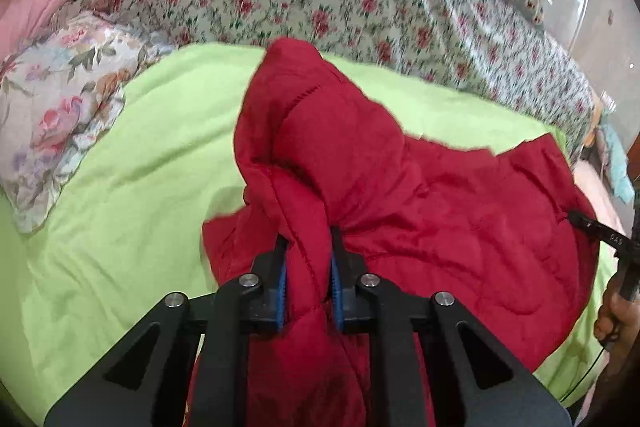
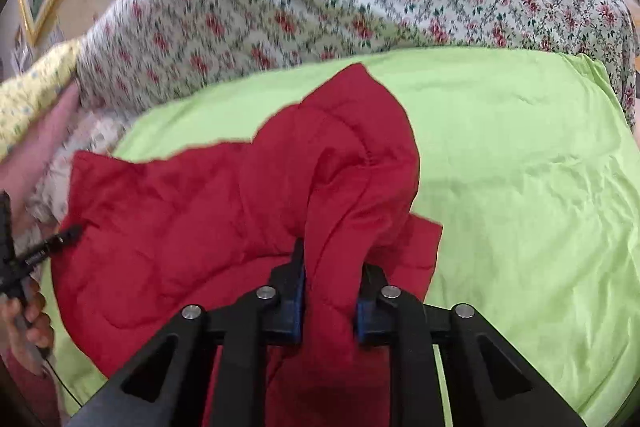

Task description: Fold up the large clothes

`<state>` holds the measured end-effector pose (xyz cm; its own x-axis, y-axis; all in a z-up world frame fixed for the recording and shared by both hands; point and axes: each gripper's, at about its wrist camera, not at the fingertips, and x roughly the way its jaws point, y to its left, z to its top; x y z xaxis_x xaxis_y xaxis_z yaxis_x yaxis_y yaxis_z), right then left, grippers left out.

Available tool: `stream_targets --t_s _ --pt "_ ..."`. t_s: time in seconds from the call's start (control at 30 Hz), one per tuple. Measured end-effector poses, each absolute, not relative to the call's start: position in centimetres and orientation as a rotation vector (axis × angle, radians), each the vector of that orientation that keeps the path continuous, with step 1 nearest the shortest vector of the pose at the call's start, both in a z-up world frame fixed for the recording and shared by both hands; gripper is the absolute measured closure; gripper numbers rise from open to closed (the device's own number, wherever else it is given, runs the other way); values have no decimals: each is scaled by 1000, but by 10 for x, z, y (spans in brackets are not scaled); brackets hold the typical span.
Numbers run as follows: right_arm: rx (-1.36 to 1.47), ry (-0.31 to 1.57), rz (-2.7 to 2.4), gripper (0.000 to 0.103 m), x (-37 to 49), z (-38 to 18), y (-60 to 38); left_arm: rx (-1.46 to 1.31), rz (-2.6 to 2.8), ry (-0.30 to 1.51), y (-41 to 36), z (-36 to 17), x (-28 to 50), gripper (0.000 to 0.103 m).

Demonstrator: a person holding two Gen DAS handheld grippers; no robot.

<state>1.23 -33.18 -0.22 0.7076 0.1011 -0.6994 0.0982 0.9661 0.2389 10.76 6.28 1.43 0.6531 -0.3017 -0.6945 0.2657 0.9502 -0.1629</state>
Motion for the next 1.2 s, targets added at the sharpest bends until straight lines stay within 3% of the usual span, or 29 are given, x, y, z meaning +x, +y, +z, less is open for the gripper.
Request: stream_targets --t_s 0.23,0.97,1.2 --pt "270 734 -17 88 36 11 -332 -44 -296 780 55 23 138 89" --pt "229 901 -131 87 75 -64 -337 47 -180 926 42 -41 172 88" --pt "255 913 -128 80 76 -66 -339 71 -164 935 41 -40 173 86"
